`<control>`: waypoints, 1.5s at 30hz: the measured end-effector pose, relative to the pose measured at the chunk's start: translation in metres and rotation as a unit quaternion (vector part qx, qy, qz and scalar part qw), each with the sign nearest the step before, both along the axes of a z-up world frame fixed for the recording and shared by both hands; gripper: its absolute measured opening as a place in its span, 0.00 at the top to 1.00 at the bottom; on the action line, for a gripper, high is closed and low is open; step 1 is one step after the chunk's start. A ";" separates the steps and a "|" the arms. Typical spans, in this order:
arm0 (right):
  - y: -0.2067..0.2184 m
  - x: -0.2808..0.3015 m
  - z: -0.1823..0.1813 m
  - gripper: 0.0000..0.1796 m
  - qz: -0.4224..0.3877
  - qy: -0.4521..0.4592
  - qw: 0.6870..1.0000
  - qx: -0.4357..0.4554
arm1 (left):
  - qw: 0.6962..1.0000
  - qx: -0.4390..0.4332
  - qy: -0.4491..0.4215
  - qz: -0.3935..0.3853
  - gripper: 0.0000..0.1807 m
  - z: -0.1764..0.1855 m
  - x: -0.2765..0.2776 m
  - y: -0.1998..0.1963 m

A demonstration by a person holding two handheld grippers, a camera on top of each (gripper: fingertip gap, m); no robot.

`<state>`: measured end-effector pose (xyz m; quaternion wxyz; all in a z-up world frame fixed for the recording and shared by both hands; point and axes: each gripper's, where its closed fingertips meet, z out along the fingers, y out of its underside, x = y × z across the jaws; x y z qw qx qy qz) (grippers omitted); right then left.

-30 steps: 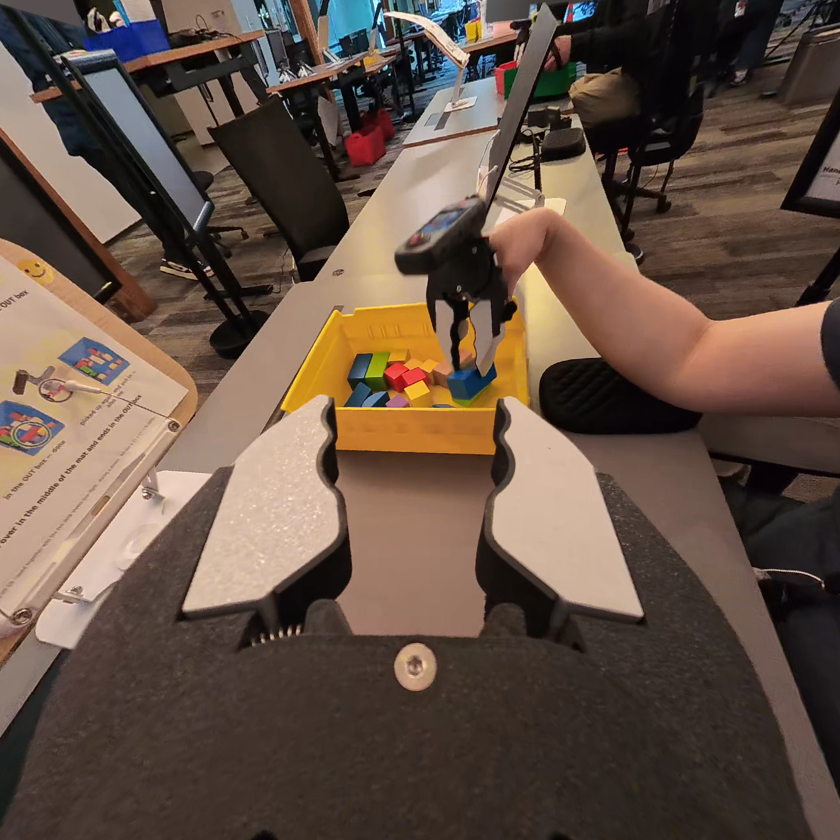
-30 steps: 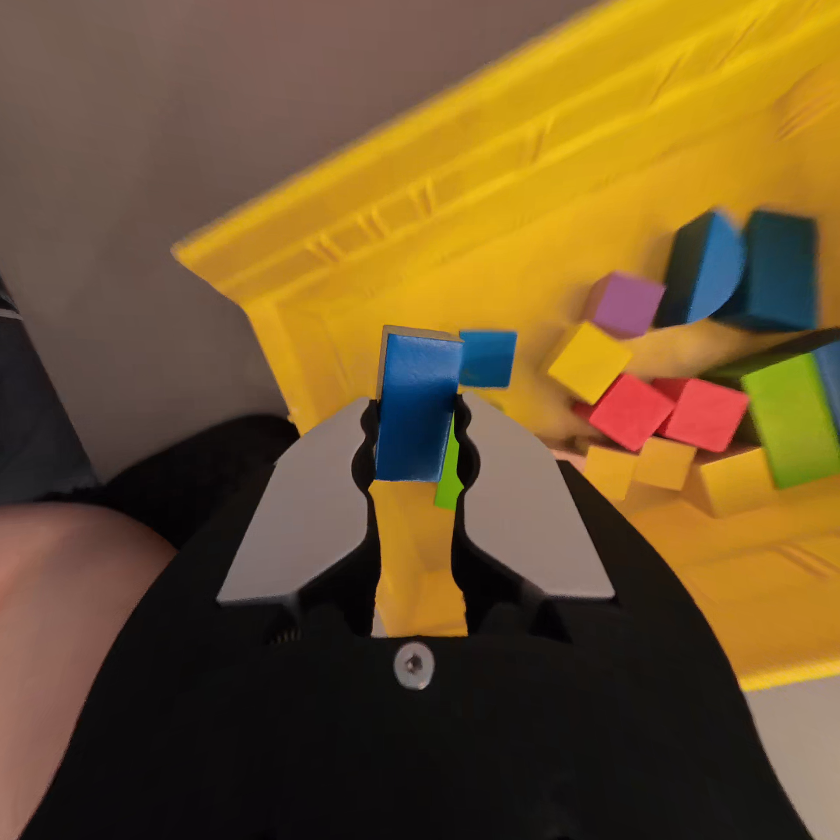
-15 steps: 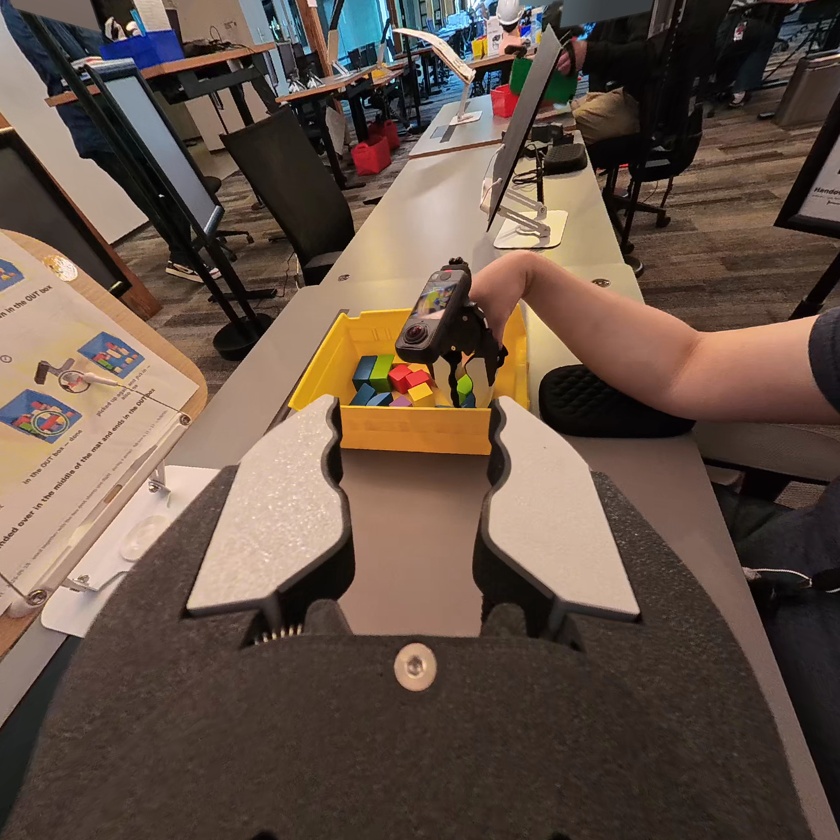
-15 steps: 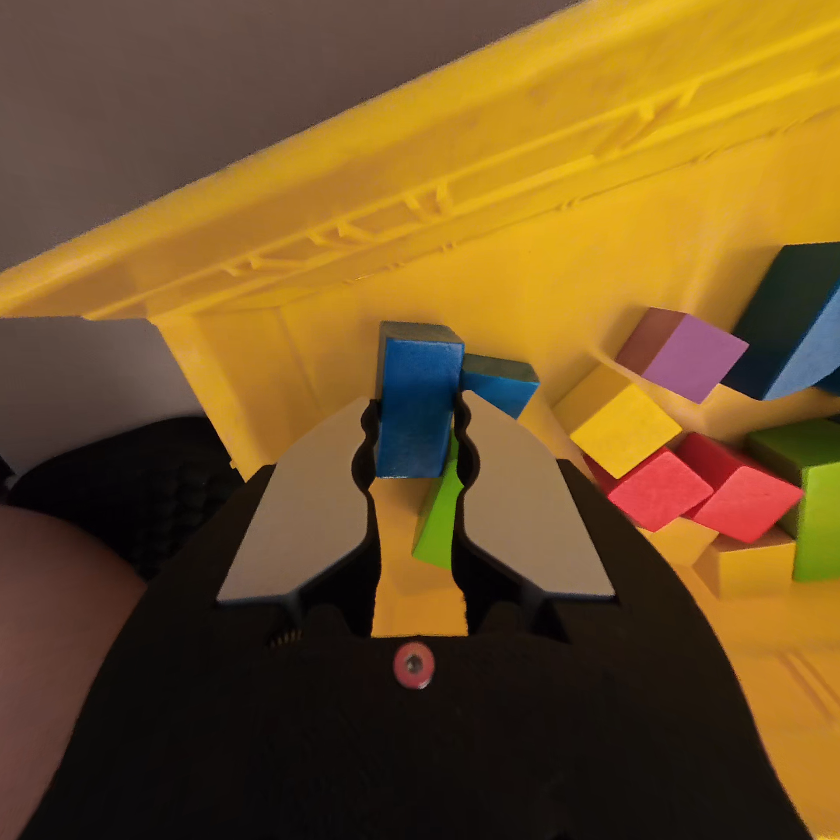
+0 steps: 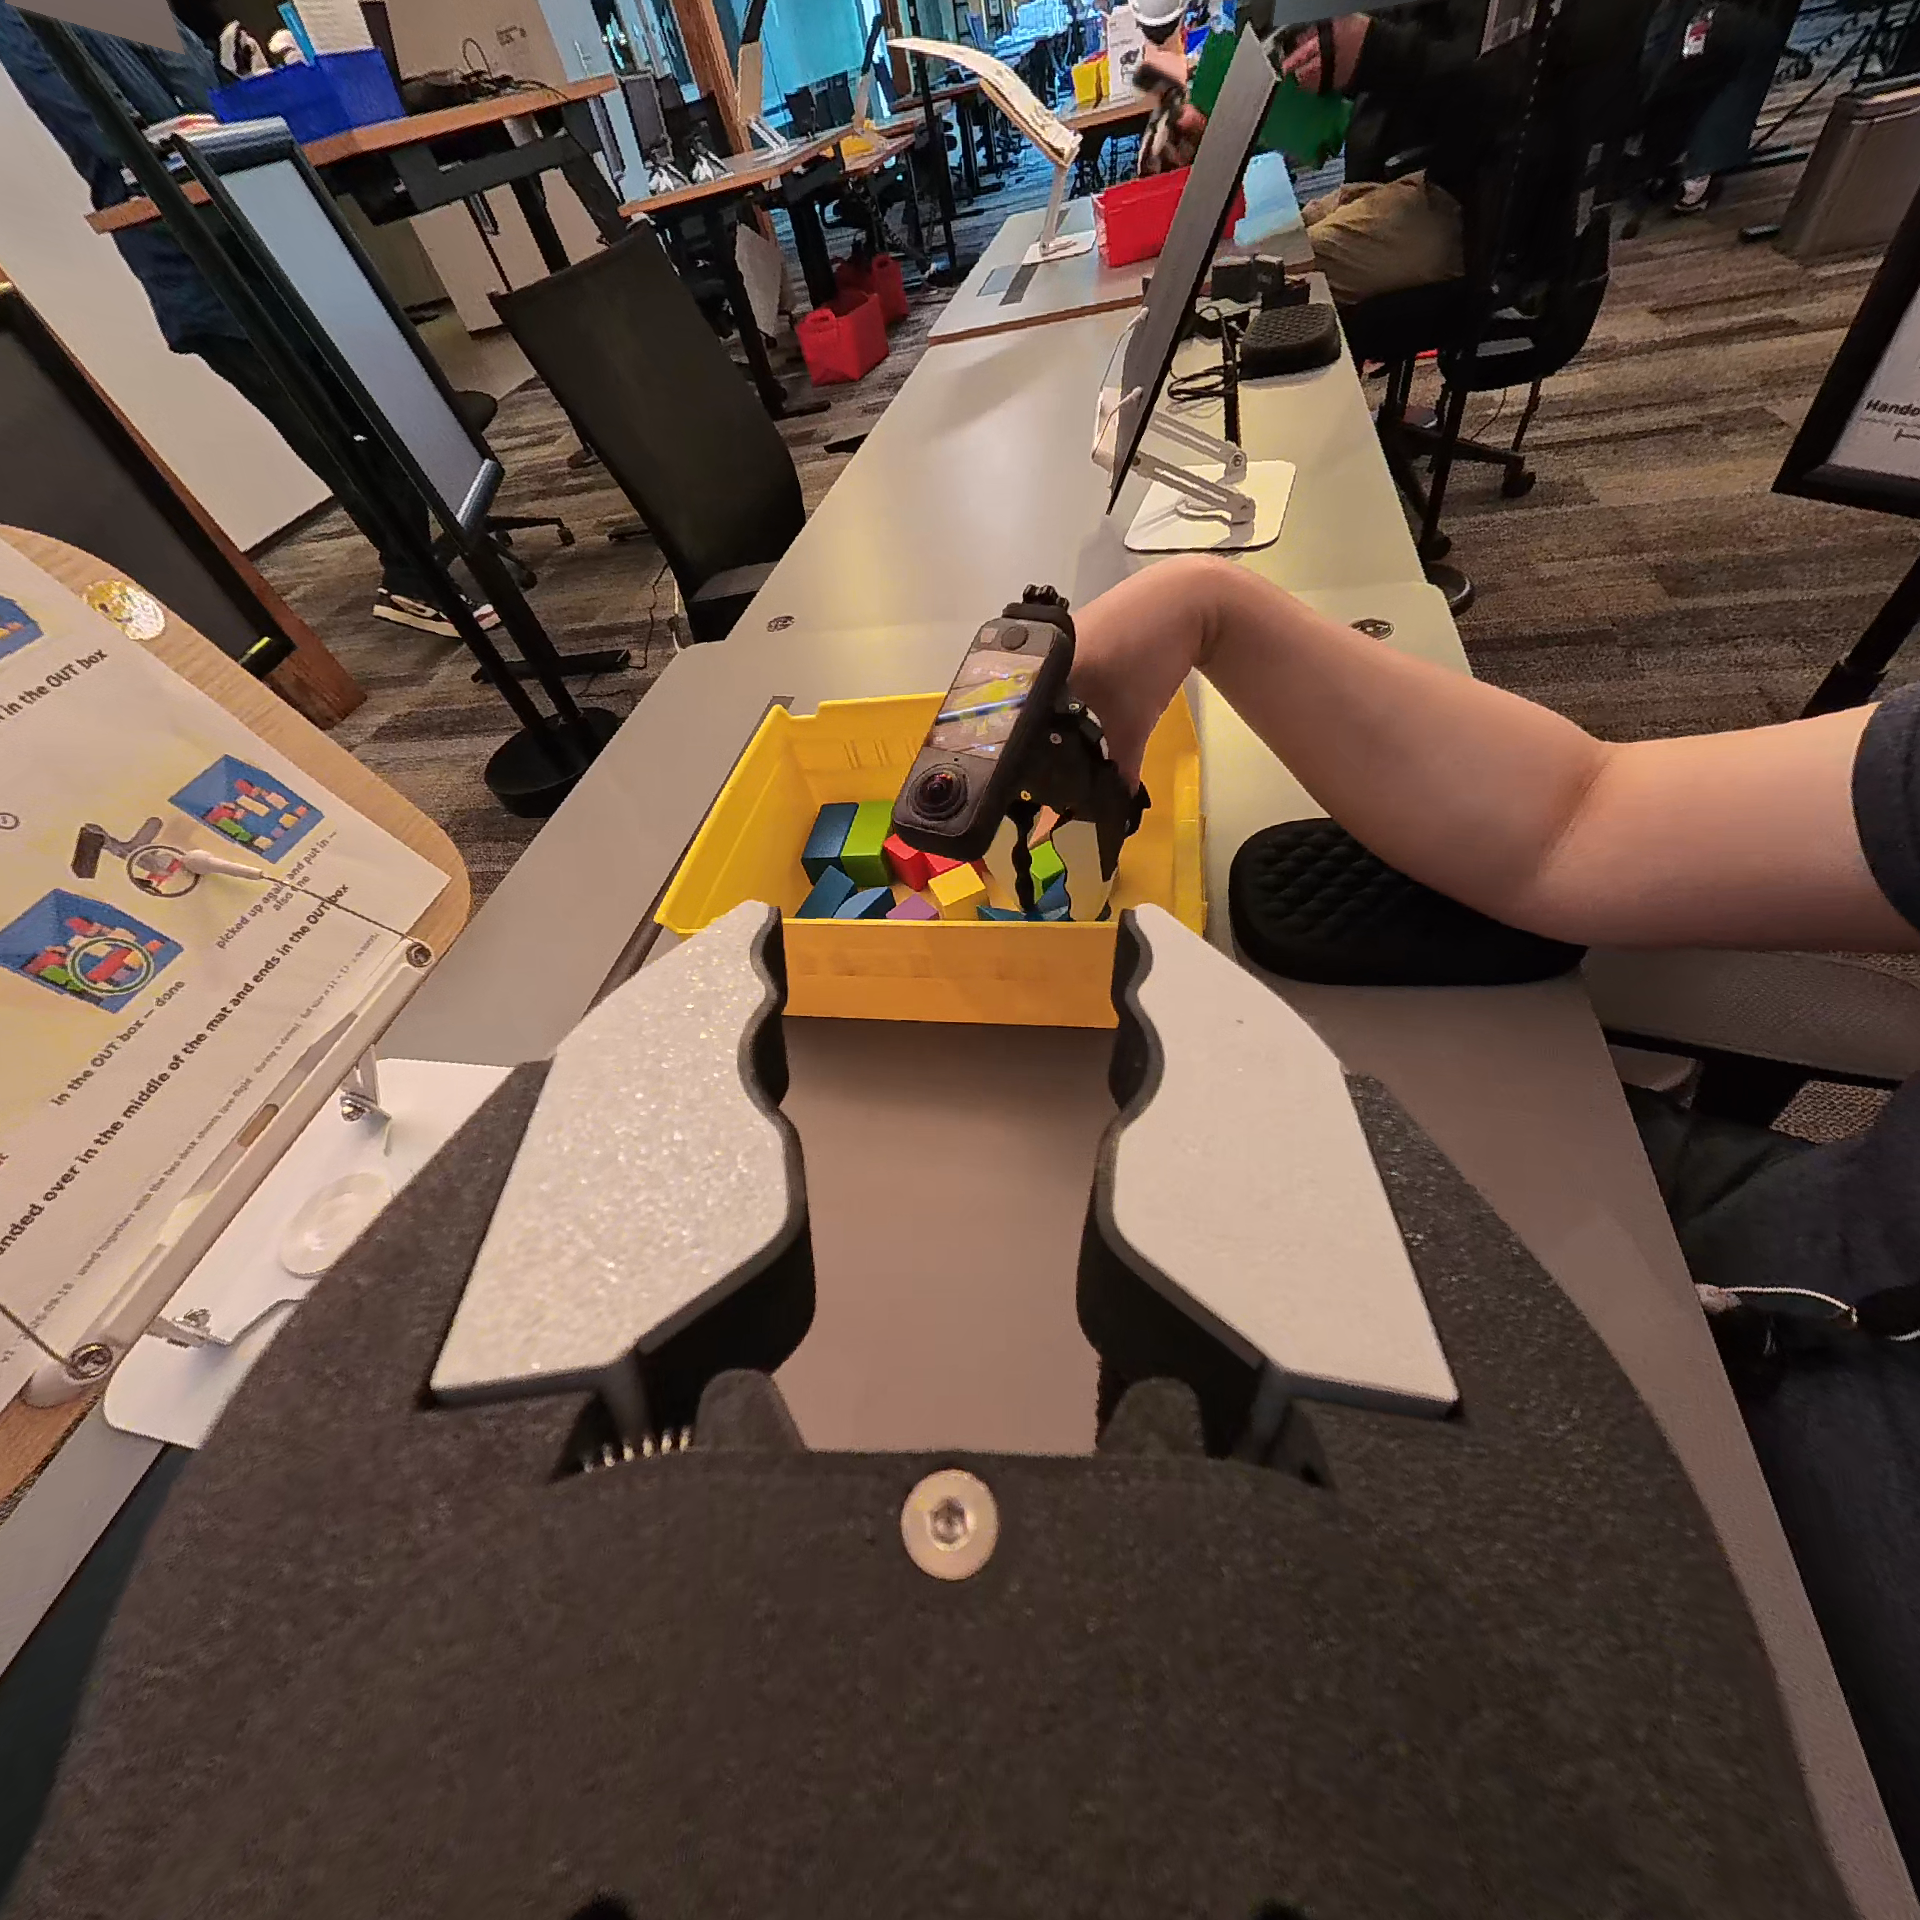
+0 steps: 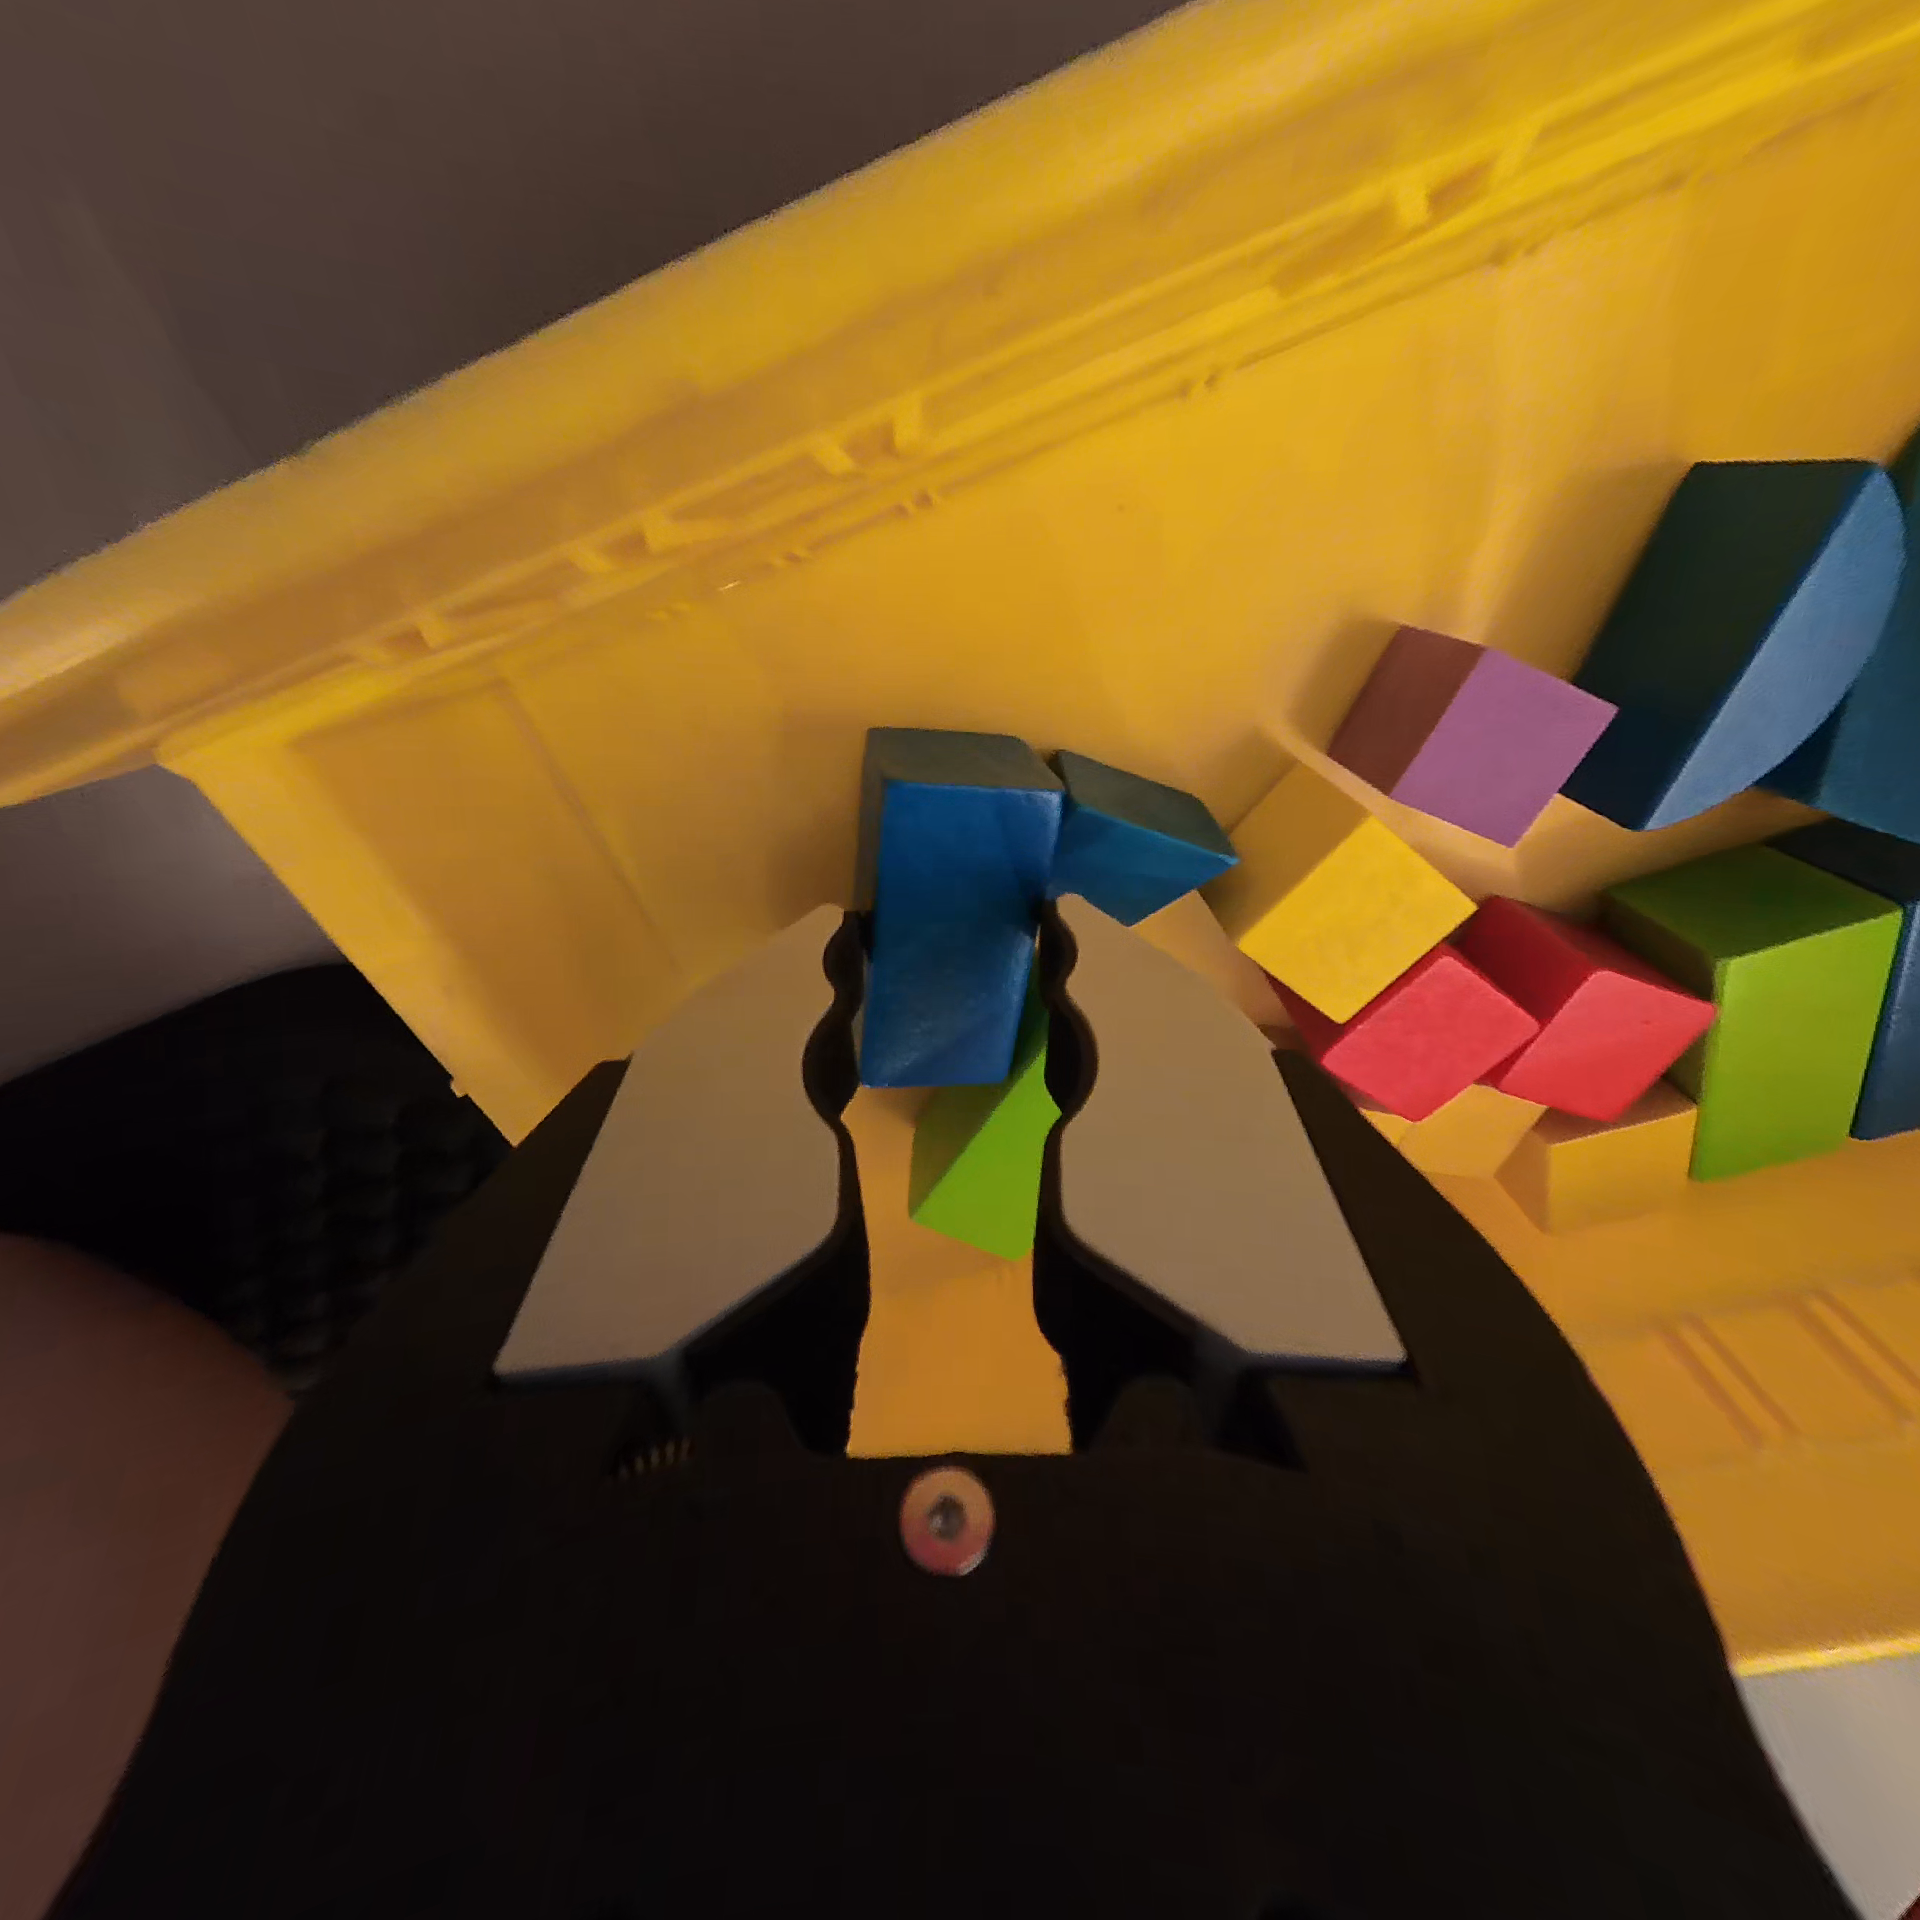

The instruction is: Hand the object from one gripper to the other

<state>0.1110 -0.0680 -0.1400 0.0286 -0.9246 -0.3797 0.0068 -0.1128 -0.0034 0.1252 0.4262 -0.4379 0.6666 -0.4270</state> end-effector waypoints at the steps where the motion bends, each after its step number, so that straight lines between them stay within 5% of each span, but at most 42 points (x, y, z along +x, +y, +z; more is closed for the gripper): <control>1: 0.000 0.000 0.000 0.81 -0.003 0.001 1.000 -0.001 | 1.000 0.000 0.001 0.000 0.67 0.000 0.000 0.000; 18: 0.001 0.000 0.005 0.82 -0.031 0.016 0.999 0.001 | 1.000 0.003 0.013 0.002 0.67 -0.006 0.001 0.001; 25: -0.001 0.001 0.037 0.82 -0.031 0.052 0.996 0.070 | 1.000 -0.008 -0.001 0.013 0.64 0.001 -0.005 0.010; 30: 0.012 0.027 0.107 0.80 -0.062 0.114 0.953 0.275 | 0.998 -0.033 -0.042 0.023 0.63 0.017 -0.019 0.023; 34: 0.023 0.101 0.141 0.80 -0.248 0.091 0.888 0.378 | 0.995 -0.048 -0.071 0.041 0.68 0.024 -0.032 0.038; 37: 0.018 0.148 0.127 0.80 -0.389 0.068 0.848 0.353 | 0.985 -0.054 -0.080 0.141 0.69 0.023 -0.043 0.075; 40: 0.017 0.153 0.100 0.80 -0.435 0.096 0.845 0.295 | 0.959 -0.089 -0.004 0.269 0.68 -0.004 -0.070 0.122; 45: 0.012 0.159 0.066 0.85 -0.482 0.075 0.845 0.219 | 0.841 -0.201 0.158 0.477 0.75 -0.076 -0.153 0.192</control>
